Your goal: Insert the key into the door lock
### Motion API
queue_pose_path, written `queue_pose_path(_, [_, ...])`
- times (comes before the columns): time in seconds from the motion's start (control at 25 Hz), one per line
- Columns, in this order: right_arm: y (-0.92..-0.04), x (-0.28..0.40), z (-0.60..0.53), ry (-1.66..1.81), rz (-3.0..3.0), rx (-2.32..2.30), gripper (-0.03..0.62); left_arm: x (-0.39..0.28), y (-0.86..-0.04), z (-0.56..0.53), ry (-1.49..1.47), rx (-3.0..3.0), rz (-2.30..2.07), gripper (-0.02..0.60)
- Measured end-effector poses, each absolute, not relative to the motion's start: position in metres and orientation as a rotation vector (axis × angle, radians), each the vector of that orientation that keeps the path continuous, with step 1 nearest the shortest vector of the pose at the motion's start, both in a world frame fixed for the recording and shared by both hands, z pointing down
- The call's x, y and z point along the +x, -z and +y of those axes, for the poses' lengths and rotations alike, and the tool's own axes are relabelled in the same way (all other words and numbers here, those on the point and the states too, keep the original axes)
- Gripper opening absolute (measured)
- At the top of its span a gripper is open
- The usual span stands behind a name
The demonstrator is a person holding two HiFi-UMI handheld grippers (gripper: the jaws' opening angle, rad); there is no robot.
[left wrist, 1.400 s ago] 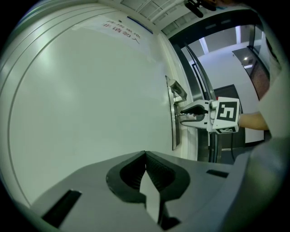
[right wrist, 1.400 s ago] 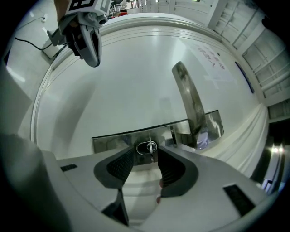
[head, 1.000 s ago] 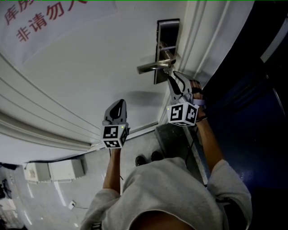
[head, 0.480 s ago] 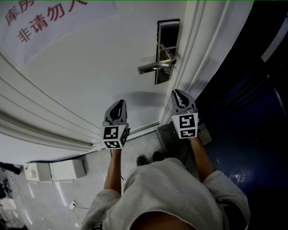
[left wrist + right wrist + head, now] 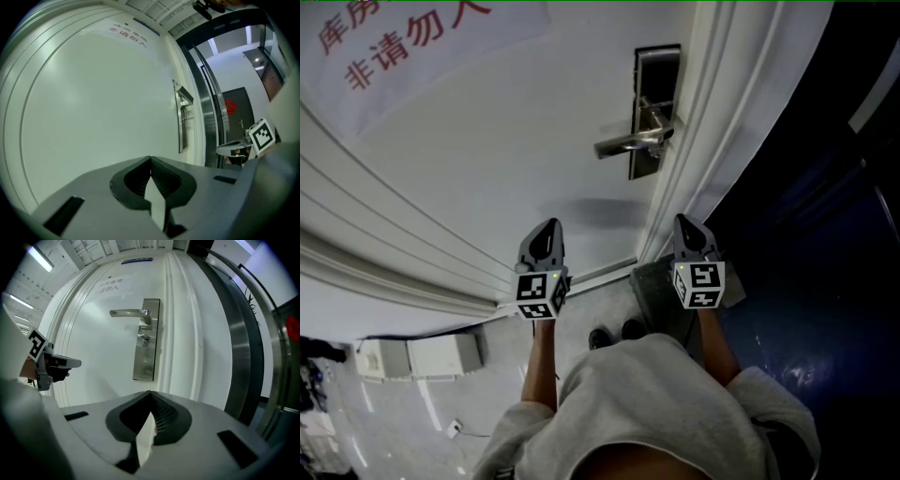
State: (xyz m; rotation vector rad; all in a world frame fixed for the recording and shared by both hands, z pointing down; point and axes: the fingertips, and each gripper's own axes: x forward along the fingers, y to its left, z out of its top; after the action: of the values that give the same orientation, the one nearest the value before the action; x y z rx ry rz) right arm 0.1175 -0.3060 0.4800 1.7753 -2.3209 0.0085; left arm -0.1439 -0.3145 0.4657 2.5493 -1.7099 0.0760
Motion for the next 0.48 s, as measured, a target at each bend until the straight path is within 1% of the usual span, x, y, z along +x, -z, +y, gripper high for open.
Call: queue_pose_path(0.48, [-0.468, 0.112, -0.314, 0.041, -2.35, 1.753, 0.021, -0.162, -0.471, -0.308, -0.086, 2.5, -1.76, 0.018])
